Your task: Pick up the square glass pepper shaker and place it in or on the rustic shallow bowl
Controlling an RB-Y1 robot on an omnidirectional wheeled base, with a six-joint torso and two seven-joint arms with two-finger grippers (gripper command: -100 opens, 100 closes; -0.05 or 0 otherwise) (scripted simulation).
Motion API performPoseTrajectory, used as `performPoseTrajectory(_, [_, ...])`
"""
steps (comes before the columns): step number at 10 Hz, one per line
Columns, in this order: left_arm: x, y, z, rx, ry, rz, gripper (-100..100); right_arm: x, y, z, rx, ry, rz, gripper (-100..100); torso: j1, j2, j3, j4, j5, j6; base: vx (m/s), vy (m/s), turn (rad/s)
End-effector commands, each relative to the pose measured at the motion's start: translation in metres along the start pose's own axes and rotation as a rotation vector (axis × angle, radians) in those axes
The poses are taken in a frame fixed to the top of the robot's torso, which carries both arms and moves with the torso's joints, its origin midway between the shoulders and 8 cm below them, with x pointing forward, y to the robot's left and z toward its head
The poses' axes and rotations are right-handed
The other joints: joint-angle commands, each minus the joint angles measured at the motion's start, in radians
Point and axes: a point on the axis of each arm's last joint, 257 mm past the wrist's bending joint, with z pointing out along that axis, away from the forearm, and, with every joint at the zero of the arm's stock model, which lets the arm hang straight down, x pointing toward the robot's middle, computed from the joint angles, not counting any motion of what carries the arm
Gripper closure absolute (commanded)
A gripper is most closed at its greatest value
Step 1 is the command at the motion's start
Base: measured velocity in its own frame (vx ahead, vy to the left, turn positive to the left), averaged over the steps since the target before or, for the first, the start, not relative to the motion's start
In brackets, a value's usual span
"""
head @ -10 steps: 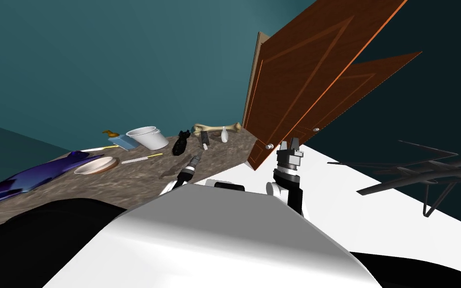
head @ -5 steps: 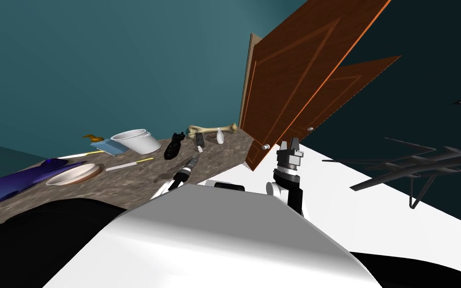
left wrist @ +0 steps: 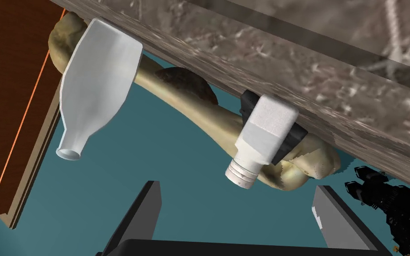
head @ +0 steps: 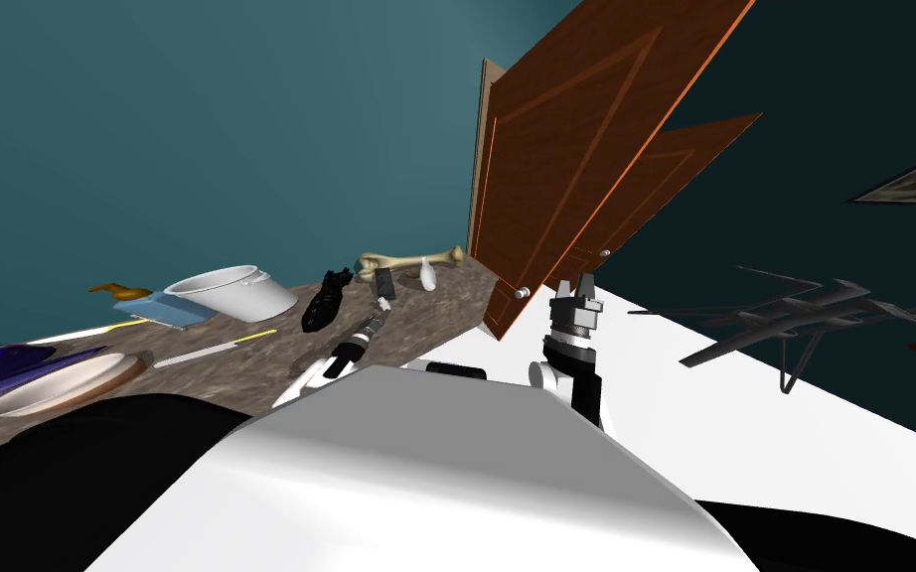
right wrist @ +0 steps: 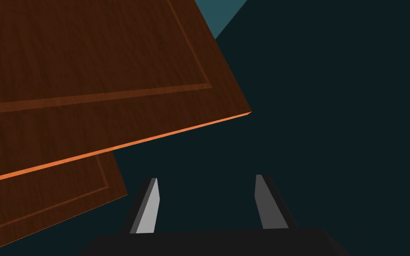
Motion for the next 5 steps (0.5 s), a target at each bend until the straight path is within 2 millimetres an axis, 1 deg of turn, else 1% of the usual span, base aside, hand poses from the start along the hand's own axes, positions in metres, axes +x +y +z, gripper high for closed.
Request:
performPoseTrajectory(1, [-0.008, 0.017, 0.000, -0.031, 0.010, 0.046, -100, 0.000, 0.000, 0.000, 0.000, 0.000, 0.000, 0, 0.000, 0.000, 0.000, 0.000, 0.000, 0.000, 0.098, -0.035, -0.079])
performPoseTrajectory(2, [-0.012, 0.026, 0.000, -0.047, 0.014, 0.070, -100, 0.000, 0.000, 0.000, 0.000, 0.000, 0.000, 0, -0.001, 0.000, 0.000, 0.000, 0.000, 0.000, 0.105, -0.017, -0.084])
performPoseTrajectory(3, [-0.019, 0.042, 0.000, -0.076, 0.019, 0.107, -100, 0.000, 0.000, 0.000, 0.000, 0.000, 0.000, 0, 0.000, 0.000, 0.000, 0.000, 0.000, 0.000, 0.125, -0.017, -0.153])
performPoseTrajectory(4, [-0.022, 0.048, 0.000, -0.088, 0.020, 0.121, -100, 0.000, 0.000, 0.000, 0.000, 0.000, 0.000, 0, 0.000, -0.001, -0.001, 0.000, 0.000, 0.000, 0.113, 0.000, -0.105])
performPoseTrajectory(5, [-0.027, 0.059, -0.001, -0.111, 0.022, 0.142, -100, 0.000, 0.000, 0.000, 0.000, 0.000, 0.000, 0, 0.001, -0.001, -0.001, 0.000, 0.000, 0.000, 0.084, 0.037, -0.054])
